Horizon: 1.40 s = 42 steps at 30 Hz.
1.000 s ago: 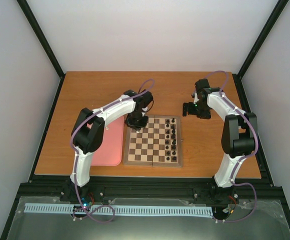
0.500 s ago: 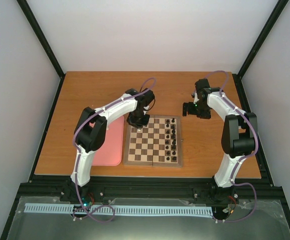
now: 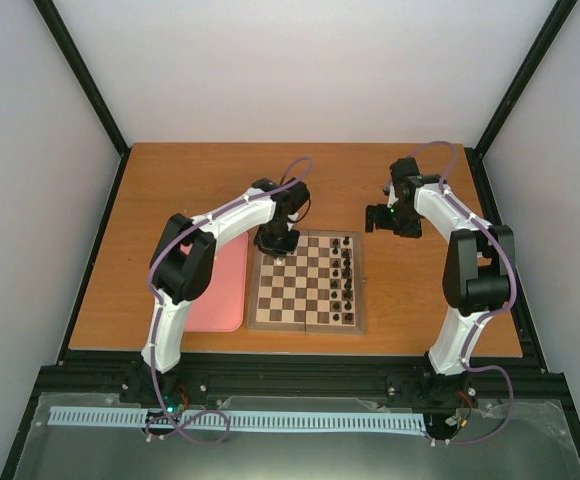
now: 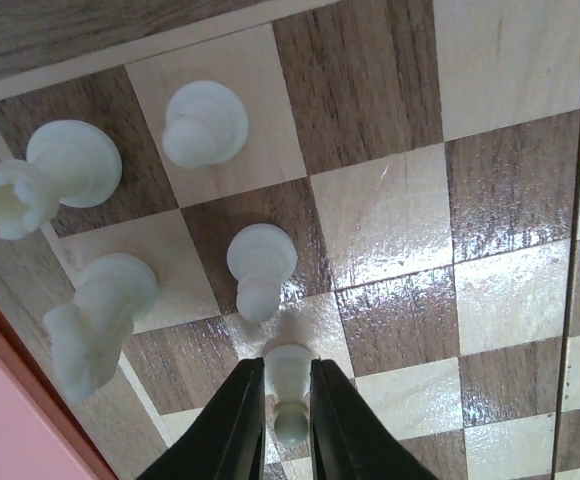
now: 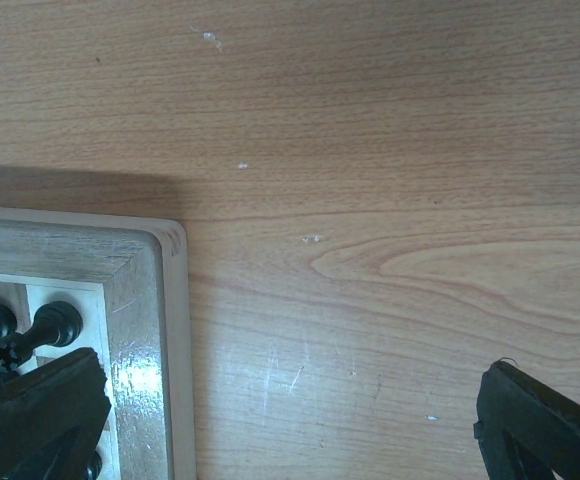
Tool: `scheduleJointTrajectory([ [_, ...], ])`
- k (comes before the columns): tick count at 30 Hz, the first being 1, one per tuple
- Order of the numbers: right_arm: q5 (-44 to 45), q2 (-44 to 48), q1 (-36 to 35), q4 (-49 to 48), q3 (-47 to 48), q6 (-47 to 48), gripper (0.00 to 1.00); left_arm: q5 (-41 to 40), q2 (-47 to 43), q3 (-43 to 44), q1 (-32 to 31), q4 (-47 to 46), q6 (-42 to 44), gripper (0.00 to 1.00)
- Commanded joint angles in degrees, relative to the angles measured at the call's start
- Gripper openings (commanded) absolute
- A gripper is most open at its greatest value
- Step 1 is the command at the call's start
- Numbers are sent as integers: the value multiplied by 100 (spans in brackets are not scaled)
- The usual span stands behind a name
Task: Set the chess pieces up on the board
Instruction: Place the chess piece on the chessboard, then pick up the chess piece from the storage box.
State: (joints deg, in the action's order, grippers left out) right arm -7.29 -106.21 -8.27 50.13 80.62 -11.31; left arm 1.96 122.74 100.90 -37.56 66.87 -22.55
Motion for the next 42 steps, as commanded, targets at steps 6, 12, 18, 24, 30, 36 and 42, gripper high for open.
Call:
scheduleJointTrajectory([
  [6,63,22,52,-12,96,94,100,-37,103,263,-40,-69,37,17],
  [12,61,31,50,-12,89,94,100,-22,62,271,-36,-65,48,21],
  [18,57,48,54,-12,77,97,100,-17,-27,267,-41,-51,45,27],
  [24,22,53,52,-12,93,94,100,-34,-172,291,-40,-12,55,34],
  [30,14,66,54,-3,96,94,100,-30,-365,421,-41,128,67,34],
  [36,-70,148,54,-34,72,141,100,102,-883,548,-40,381,123,40],
  [42,-40,180,49,-43,50,145,100,-255,-1440,590,73,465,70,60],
])
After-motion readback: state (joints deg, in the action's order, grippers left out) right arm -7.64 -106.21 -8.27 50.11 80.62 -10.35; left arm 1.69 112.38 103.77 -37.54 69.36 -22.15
